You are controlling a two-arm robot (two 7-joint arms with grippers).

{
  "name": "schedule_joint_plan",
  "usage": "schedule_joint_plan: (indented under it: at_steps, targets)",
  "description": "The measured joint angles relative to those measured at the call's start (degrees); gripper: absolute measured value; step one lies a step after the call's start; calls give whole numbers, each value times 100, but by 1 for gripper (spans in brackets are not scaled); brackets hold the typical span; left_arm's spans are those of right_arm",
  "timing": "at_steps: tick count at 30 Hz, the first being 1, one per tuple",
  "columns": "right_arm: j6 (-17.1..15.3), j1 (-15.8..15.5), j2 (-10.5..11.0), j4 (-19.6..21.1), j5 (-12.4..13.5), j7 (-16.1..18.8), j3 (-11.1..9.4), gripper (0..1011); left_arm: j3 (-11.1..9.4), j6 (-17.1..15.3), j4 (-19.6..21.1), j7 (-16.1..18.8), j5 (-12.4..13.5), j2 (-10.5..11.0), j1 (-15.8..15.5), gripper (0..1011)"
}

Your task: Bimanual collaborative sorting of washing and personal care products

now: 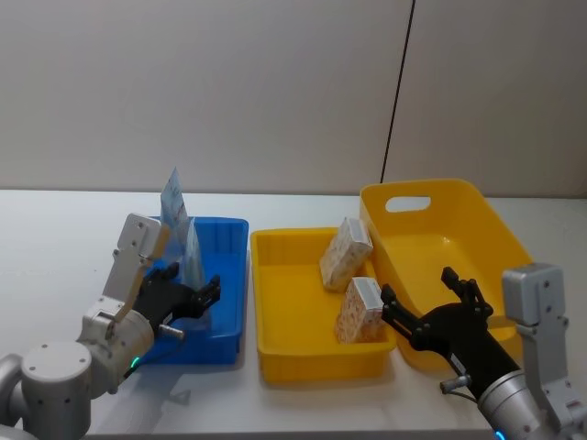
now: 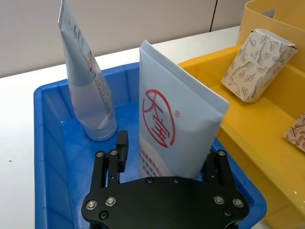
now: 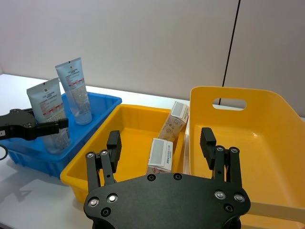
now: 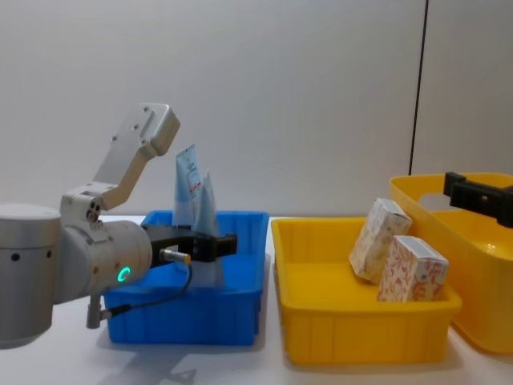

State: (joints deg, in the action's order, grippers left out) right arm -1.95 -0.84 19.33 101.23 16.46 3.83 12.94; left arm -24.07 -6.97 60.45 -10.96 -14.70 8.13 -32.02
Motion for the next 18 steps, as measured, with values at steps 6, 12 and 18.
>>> schedule_joint_plan:
  at_steps: [6, 12, 18]
  targets:
    - [0, 0, 0, 0, 0, 0, 0, 1002, 4, 6, -43, -5, 0, -20, -24, 618]
    - [0, 0, 0, 0, 0, 0, 0, 1002, 8, 13, -73, -7, 0, -35, -41, 484]
    - [0, 0, 0, 0, 0, 0, 0, 1002, 16, 18, -78, -23, 0, -34, -42, 416]
